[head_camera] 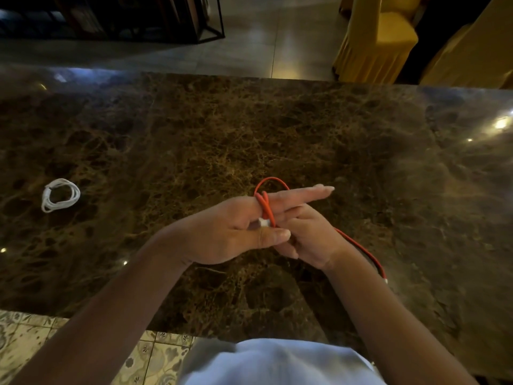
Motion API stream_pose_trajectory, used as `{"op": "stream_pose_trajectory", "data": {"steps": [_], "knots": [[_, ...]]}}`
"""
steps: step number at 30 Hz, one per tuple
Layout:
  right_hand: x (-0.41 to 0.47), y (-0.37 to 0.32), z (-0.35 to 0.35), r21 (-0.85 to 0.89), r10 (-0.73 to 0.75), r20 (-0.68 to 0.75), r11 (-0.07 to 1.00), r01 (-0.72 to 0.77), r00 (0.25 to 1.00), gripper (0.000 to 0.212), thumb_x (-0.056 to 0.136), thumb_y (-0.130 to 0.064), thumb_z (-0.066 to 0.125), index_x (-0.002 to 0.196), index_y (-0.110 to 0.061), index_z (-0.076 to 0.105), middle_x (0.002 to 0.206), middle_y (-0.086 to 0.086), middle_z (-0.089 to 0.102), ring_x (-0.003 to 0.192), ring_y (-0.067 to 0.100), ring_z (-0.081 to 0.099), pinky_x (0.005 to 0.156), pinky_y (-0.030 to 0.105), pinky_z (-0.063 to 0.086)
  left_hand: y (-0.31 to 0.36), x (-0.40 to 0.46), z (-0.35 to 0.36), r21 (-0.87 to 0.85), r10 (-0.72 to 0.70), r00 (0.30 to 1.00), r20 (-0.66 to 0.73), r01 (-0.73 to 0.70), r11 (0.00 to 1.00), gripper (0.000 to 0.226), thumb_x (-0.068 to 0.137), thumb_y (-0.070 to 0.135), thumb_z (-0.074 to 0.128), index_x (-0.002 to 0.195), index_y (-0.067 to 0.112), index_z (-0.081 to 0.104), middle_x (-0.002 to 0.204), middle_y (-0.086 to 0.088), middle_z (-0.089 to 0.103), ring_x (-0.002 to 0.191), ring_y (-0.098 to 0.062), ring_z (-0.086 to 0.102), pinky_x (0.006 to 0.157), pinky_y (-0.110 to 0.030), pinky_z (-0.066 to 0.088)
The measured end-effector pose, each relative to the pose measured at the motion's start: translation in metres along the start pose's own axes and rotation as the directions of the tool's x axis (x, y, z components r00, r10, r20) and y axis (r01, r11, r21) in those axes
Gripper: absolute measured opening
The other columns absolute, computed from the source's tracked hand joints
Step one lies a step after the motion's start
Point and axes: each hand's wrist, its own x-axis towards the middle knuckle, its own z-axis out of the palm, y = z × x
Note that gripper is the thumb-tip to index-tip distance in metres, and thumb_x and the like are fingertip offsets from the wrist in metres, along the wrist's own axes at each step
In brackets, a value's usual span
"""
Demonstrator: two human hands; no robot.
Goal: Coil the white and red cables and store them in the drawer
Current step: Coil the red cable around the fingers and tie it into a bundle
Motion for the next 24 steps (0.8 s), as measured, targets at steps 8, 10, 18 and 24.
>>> {"op": "stream_pose_trajectory", "data": {"steps": [8,10,18,24], "knots": [[-0.029,-0.017,0.021,-0.299,-0.065,-0.031,0.953,0.053,0.997,0.022,0.109,-0.024,0.049,0.111,-0.021,0.07,0.087,0.016,0.078,0.058,0.024,0.069,0.053,0.03,0.054,-0.023,-0.001,-0.003,0.076,-0.005,0.981,-0.194,0.02,0.997,0.066,0.106,0.008,0.05,0.164,0.024,0.022,0.174,0.007,0.022,0.16,-0.008,0.019,0.13,-0.039,0.022],[-0.028,-0.018,0.024,-0.579,-0.078,-0.037,0.814,0.042,0.996,0.017,0.11,-0.024,0.051,0.11,-0.019,0.067,0.08,0.011,0.078,0.059,0.021,0.073,0.055,0.029,0.056,-0.035,0.001,-0.011,0.147,-0.054,0.972,-0.227,0.089,0.985,0.067,0.108,0.006,0.05,0.165,0.022,0.02,0.174,0.011,0.018,0.161,-0.005,0.013,0.132,-0.044,0.016],[-0.039,-0.07,0.013,-0.923,0.021,0.149,0.363,0.132,0.989,0.018,0.106,-0.028,0.055,0.105,-0.021,0.072,0.064,-0.005,0.068,0.061,0.005,0.066,0.061,0.016,0.048,-0.048,-0.02,-0.022,0.088,-0.312,0.95,-0.011,0.312,0.946,0.066,0.099,0.028,0.057,0.157,0.048,0.032,0.172,0.02,0.02,0.157,0.006,0.013,0.132,-0.039,0.01],[-0.032,-0.102,0.022,-0.987,0.072,0.157,0.054,0.153,0.985,0.016,0.102,-0.034,0.058,0.098,-0.032,0.073,0.073,-0.01,0.072,0.06,-0.003,0.063,0.066,0.022,0.056,-0.036,0.0,0.009,0.183,-0.309,0.951,-0.002,0.304,0.935,0.029,0.111,0.019,0.048,0.124,0.043,0.059,0.12,0.048,0.056,0.122,0.017,0.051,0.106,-0.011,0.038]]}}
